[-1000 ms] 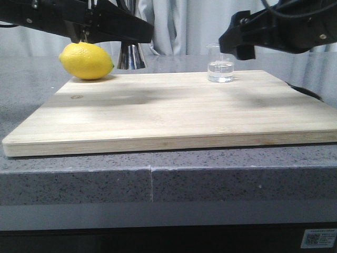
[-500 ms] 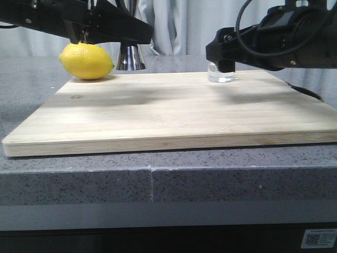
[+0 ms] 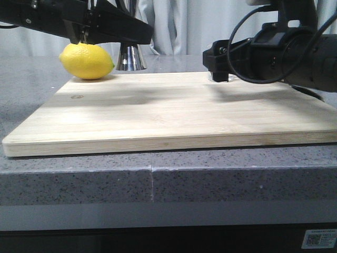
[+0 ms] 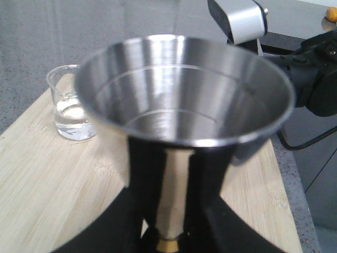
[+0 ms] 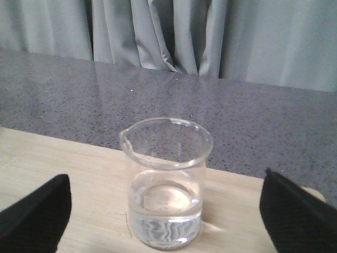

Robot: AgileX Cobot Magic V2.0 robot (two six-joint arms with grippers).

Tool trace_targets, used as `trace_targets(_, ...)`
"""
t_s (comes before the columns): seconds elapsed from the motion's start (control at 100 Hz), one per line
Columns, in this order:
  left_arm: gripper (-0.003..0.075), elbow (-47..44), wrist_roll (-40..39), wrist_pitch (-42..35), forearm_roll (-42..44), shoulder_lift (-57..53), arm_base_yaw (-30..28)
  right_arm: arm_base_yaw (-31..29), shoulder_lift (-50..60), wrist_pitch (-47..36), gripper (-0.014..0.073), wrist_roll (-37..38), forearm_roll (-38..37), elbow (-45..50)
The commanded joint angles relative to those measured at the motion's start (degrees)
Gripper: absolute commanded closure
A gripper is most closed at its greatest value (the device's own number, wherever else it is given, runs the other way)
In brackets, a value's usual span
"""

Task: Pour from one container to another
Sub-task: 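Grasp the glass beaker with the right gripper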

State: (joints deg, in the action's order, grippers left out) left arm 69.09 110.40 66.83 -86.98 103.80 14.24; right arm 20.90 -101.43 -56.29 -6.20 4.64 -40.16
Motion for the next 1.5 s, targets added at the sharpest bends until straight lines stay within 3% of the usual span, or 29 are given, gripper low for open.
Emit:
trace_targets(0.0, 0.0722, 1.6, -0.47, 5.84, -4.21, -3.24, 0.55, -0.23, 1.87, -5.72, -0.0063, 0.93, -0.13, -1.21)
trace_targets(0.71, 0.0722, 1.6, -0.76, 5.84, -3.96, -3.24, 0.55, -0.32, -2.56, -2.76, -0.0063, 1.09, -0.13, -8.0)
trace_targets(1.49, 0.0722, 1.6, -0.85, 5.84, -3.88, -3.24, 0.55, -0.85, -2.56, -2.66, -0.0063, 1.09, -0.13, -8.0)
